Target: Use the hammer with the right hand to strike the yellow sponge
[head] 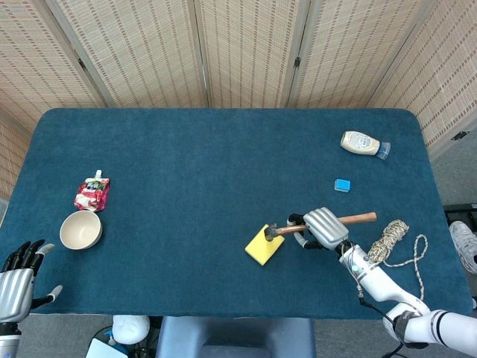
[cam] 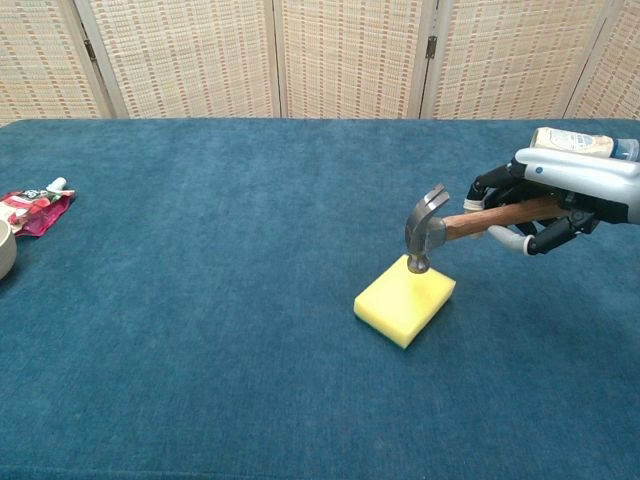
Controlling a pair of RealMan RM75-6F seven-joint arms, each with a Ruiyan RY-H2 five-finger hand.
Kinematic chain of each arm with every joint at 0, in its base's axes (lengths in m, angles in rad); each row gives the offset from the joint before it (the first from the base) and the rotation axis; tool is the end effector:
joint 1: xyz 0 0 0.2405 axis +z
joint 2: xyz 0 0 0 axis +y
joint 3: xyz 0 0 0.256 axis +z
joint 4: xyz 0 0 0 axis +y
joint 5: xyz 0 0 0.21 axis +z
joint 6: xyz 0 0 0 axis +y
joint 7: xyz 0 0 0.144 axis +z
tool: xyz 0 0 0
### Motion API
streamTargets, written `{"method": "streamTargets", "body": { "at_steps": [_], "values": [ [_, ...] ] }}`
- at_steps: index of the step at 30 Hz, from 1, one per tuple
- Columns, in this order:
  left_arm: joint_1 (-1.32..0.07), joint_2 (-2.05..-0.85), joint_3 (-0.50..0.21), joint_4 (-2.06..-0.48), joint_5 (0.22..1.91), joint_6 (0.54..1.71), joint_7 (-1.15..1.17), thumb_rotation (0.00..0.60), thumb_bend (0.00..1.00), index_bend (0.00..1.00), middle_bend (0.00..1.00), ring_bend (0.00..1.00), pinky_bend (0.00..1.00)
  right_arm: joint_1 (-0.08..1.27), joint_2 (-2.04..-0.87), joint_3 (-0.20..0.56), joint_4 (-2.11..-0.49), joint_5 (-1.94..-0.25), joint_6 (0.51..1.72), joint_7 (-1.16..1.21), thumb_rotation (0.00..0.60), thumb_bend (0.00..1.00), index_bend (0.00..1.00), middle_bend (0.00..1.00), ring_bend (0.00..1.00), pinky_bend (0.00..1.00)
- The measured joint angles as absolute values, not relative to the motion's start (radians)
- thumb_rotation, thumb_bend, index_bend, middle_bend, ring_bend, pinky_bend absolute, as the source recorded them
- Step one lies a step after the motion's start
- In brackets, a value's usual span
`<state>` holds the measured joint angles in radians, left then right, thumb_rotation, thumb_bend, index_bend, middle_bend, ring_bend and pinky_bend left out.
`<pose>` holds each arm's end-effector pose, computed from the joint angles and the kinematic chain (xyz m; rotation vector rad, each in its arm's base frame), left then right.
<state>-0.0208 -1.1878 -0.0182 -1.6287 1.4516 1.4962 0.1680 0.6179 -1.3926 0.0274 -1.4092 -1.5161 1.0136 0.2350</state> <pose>-0.3200 0.1533 0.1349 -1.3567 -0.9194 -0.7542 -0.2126 -0.3102 0.0217 1.9390 -1.1245 1.0659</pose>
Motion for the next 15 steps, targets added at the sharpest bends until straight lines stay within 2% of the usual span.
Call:
{"method": "streamTargets", "body": {
  "at_steps": [15],
  "values": [
    [-0.014,-1.191,-0.013,-1.619,1.439,1.491,0.161,0.6,0.21,0.21,0.14,0.1,0.17,0.609,-1.469,0.01,-1.308,-1.538,1.02,0.225,0.6,1.0,0.82,0.82,0.82,0.85]
  ]
}}
